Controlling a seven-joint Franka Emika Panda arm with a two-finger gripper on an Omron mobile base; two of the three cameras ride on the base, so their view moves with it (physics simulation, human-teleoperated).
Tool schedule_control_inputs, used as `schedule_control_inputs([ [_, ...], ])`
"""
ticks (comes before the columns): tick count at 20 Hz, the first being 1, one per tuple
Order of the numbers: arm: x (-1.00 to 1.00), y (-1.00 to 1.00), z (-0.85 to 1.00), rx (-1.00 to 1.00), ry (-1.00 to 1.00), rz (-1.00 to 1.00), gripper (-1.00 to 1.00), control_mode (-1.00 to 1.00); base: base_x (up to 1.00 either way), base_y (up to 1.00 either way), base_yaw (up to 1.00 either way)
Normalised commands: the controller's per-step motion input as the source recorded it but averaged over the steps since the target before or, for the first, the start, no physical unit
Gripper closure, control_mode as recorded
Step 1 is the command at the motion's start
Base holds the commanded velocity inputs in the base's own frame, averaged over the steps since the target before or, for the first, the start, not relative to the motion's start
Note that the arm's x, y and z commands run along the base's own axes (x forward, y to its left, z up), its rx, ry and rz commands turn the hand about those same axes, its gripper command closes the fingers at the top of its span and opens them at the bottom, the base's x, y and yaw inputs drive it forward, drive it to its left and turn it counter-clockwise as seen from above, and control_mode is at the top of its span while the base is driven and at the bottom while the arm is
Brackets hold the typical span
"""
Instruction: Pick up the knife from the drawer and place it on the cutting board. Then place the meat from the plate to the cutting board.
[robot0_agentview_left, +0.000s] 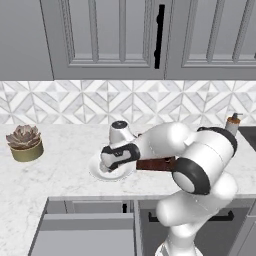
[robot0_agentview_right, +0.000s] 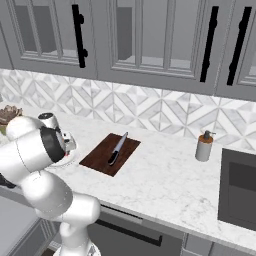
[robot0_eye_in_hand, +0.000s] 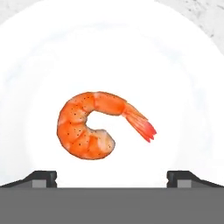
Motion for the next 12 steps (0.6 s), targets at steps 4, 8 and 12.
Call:
schedule_control_inputs([
  [4, 0.43, 0.38, -0.02, -0.03, 0.18, 0.17, -1.00, -1.00, 0.00, 0.00, 0.00],
  [8, 0.40, 0.25, -0.04, -0.06, 0.14, 0.19, -1.00, -1.00, 0.00, 0.00, 0.00],
  [12, 0.38, 0.14, -0.21, -0.08, 0.07, 0.22, -1.00, -1.00, 0.00, 0.00, 0.00],
])
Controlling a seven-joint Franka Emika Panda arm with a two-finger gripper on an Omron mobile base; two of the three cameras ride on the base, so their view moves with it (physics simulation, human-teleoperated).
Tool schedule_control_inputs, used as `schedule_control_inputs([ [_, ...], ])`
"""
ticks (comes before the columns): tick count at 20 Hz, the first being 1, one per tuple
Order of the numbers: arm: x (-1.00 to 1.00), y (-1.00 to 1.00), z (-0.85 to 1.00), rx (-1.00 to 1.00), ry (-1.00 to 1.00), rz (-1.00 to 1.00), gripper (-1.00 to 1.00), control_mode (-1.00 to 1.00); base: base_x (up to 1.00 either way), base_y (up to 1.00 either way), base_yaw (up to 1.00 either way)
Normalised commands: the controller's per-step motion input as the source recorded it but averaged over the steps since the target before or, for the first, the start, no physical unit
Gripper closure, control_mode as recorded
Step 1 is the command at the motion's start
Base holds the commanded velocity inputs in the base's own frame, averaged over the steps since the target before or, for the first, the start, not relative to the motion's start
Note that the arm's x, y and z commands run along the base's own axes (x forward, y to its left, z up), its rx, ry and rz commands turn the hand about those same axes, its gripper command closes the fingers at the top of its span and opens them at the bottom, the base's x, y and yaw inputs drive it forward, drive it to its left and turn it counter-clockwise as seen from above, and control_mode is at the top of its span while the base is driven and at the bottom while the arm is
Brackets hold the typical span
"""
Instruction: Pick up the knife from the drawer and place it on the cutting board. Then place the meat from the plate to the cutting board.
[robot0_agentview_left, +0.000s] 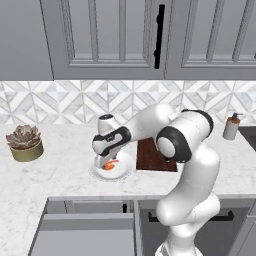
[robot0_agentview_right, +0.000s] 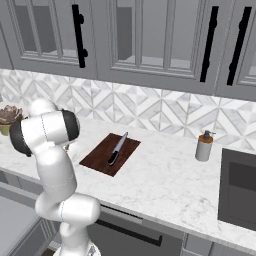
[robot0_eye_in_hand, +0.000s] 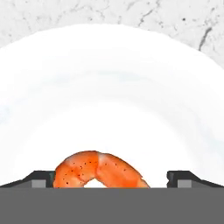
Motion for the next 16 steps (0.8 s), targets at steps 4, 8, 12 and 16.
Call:
schedule_control_inputs([
  [4, 0.21, 0.02, -0.27, -0.09, 0.05, 0.26, -1.00, -1.00, 0.00, 0.00, 0.00],
  [8, 0.00, 0.00, -0.11, -0.02, 0.03, 0.27, -1.00, -1.00, 0.00, 0.00, 0.00],
  [12, -0.02, 0.00, -0.02, 0.00, 0.04, 0.28, -1.00, -1.00, 0.00, 0.00, 0.00],
  [16, -0.17, 0.00, 0.00, 0.00, 0.01, 0.27, -1.00, -1.00, 0.00, 0.00, 0.00],
])
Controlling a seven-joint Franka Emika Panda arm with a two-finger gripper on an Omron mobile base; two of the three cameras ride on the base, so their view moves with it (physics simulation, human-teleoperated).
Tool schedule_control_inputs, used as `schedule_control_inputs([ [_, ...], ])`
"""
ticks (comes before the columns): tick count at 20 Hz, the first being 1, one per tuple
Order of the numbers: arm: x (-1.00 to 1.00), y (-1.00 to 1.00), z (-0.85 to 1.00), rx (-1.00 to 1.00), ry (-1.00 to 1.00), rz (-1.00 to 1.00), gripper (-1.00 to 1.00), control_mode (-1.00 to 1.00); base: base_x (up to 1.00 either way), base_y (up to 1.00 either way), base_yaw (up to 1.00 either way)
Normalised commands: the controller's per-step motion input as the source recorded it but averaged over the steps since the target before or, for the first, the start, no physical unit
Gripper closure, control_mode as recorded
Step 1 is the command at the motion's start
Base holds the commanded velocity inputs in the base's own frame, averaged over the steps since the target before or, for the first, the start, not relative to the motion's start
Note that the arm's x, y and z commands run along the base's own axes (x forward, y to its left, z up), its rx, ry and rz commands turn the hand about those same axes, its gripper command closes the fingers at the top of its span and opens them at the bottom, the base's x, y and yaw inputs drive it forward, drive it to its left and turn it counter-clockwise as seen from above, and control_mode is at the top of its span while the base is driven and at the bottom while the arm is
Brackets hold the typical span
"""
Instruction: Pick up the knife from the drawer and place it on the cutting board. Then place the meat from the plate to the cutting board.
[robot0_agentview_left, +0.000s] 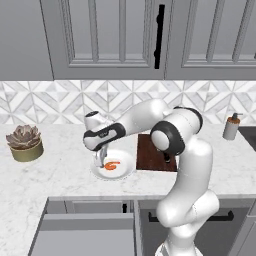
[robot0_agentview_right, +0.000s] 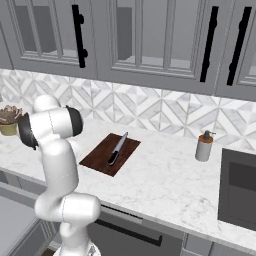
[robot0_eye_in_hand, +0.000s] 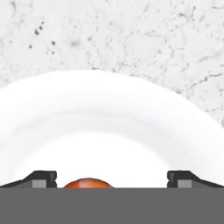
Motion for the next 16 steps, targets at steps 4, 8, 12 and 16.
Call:
schedule_control_inputs([
  [4, -0.38, 0.00, 0.01, 0.00, 0.00, 0.27, -1.00, -1.00, 0.00, 0.00, 0.00],
  [8, -0.50, -0.03, 0.17, 0.00, 0.00, 0.26, -1.00, -1.00, 0.00, 0.00, 0.00],
  [12, -0.13, -0.33, 0.25, 0.00, 0.00, 0.20, -1.00, -1.00, 0.00, 0.00, 0.00],
  [16, -0.04, -0.53, 0.03, 0.00, 0.00, 0.22, -1.00, -1.00, 0.00, 0.00, 0.00],
])
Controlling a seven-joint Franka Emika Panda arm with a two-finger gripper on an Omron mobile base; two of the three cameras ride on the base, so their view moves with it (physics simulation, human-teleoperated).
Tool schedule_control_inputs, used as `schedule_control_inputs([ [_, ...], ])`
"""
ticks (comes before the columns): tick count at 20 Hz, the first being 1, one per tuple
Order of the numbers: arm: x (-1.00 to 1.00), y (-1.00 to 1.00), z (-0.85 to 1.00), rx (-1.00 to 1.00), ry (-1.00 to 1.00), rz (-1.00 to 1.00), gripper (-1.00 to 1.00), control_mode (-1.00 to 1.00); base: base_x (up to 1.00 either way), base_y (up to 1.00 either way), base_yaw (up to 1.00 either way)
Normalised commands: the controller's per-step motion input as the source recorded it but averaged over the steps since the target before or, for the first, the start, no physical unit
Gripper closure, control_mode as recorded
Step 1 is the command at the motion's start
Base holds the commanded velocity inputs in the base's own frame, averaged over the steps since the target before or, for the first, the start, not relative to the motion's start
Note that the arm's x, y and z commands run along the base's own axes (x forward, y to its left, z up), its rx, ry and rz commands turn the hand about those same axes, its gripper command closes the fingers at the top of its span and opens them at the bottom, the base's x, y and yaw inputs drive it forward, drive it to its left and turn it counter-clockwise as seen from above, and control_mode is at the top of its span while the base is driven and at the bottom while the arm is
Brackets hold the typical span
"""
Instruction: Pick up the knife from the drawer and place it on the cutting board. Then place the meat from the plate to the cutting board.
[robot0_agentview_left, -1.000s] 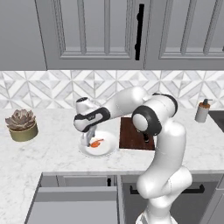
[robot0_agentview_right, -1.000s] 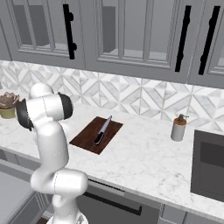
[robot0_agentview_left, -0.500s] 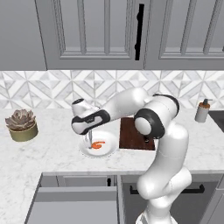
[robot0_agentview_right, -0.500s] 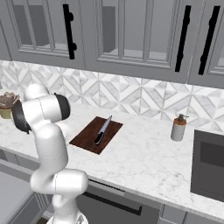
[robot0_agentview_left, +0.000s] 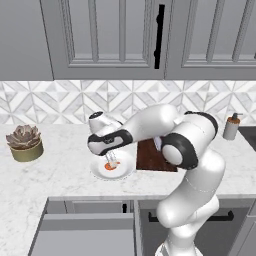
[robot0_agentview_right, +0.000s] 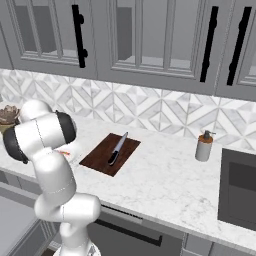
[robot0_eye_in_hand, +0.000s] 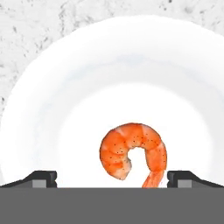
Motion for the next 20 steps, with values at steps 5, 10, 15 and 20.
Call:
schedule_control_inputs([
  [5, -0.04, -0.13, 0.00, 0.00, 0.05, 0.23, -1.00, -1.00, 0.00, 0.00, 0.00],
  [10, 0.00, 0.08, -0.08, 0.00, 0.04, 0.18, -1.00, -1.00, 0.00, 0.00, 0.00],
  [15, 0.03, 0.23, -0.21, 0.00, 0.00, 0.12, -1.00, -1.00, 0.00, 0.00, 0.00],
  [20, 0.07, 0.16, -0.24, 0.00, 0.00, 0.11, -1.00, -1.00, 0.00, 0.00, 0.00],
])
